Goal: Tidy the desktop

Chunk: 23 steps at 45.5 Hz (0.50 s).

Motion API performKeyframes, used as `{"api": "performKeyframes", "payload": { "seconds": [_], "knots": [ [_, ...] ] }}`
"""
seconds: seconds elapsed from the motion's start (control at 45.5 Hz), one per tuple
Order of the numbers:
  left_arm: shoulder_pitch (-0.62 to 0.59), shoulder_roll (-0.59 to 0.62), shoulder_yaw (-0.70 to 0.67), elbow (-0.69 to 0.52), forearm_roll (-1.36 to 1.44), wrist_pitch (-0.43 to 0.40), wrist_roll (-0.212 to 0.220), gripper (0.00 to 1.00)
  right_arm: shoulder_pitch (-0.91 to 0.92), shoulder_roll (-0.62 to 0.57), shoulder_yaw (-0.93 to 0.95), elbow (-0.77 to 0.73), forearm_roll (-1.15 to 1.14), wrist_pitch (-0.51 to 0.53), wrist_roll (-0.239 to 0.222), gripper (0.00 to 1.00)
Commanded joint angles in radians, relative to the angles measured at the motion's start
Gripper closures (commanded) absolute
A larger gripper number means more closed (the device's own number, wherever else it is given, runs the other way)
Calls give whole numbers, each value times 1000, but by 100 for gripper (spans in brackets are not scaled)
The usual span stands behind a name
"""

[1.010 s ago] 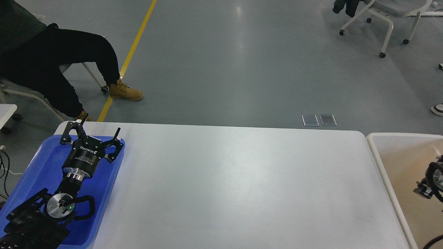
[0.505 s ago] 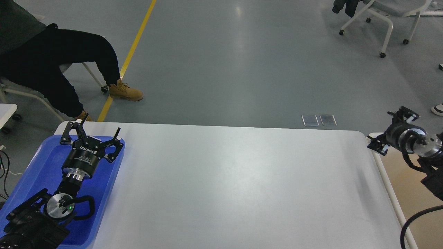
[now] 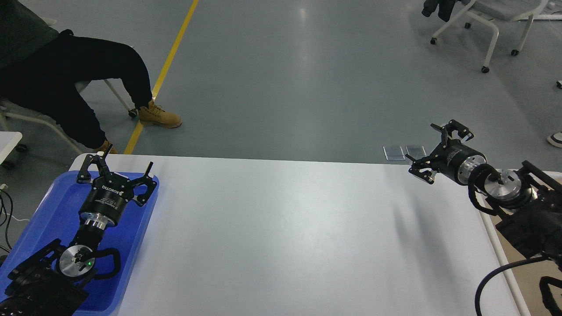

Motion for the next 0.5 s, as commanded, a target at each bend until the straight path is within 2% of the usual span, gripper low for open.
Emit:
{"api": "performKeyframes", "payload": {
  "seconds": [0.0, 0.198, 0.483],
  "knots": [
    [0, 0, 0, 0, 0, 0, 0, 1, -81, 114, 84, 30, 2, 105, 0, 0],
    [0, 0, 0, 0, 0, 0, 0, 1, -130, 166, 95, 32, 2, 123, 0, 0],
    [0, 0, 0, 0, 0, 0, 0, 1, -185, 176, 111, 32, 2, 189, 1, 0]
  ]
}}
